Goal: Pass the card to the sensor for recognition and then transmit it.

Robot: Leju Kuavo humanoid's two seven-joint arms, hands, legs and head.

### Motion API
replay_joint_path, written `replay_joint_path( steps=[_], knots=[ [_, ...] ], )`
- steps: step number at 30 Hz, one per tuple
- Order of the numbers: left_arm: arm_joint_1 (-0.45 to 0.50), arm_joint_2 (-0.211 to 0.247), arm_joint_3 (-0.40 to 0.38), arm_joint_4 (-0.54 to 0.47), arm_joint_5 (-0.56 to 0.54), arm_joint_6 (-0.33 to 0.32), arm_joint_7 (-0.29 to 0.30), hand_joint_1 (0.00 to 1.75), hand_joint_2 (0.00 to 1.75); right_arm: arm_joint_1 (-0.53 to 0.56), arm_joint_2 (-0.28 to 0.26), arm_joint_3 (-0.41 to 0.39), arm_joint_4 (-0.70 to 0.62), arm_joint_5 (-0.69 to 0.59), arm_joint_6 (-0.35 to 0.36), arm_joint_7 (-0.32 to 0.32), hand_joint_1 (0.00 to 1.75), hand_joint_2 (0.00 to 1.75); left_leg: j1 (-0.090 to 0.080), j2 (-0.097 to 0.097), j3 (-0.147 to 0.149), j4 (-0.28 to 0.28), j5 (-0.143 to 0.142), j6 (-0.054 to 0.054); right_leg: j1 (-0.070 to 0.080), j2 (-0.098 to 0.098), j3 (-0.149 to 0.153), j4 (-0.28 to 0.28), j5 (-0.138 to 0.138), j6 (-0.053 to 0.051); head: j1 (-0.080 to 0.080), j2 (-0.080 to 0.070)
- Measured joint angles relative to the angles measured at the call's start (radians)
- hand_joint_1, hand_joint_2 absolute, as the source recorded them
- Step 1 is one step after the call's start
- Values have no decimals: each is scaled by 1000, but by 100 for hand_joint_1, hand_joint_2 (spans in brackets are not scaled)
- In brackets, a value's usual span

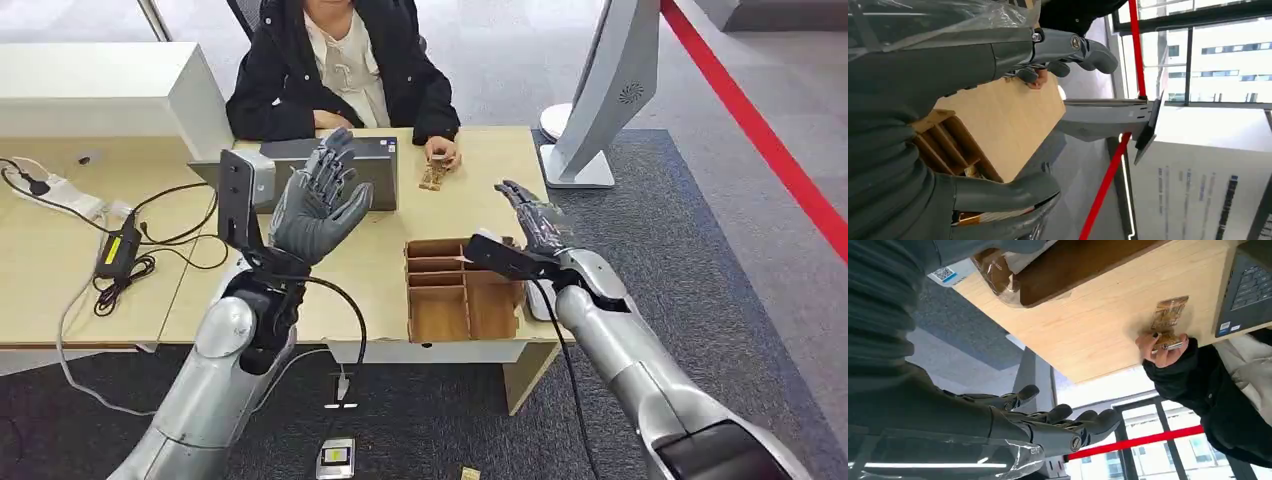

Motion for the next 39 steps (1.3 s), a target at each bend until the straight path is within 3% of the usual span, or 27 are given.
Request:
replay_joint_path(
  steps=[9,15,21,39],
  knots=[
    [0,-2,0,1,4,0,-2,0,175,-4,-5,0,14,-1,-2,0,0,175,0,0,0,0,0,0,0,0,0,0,0,0,0,0],
    [0,-2,0,1,7,0,-3,0,175,-3,-7,-4,21,-35,-81,-14,0,175,0,0,0,0,0,0,0,0,0,0,0,0,0,0],
    [0,-2,-2,2,8,-3,-6,0,175,-3,-17,-8,16,-42,-90,-12,0,175,0,0,0,0,0,0,0,0,0,0,0,0,0,0],
    [-6,-16,-9,30,24,-3,-27,0,175,42,-57,-3,-109,-16,61,28,0,175,0,0,0,0,0,0,0,0,0,0,0,0,0,0]
  ],
)
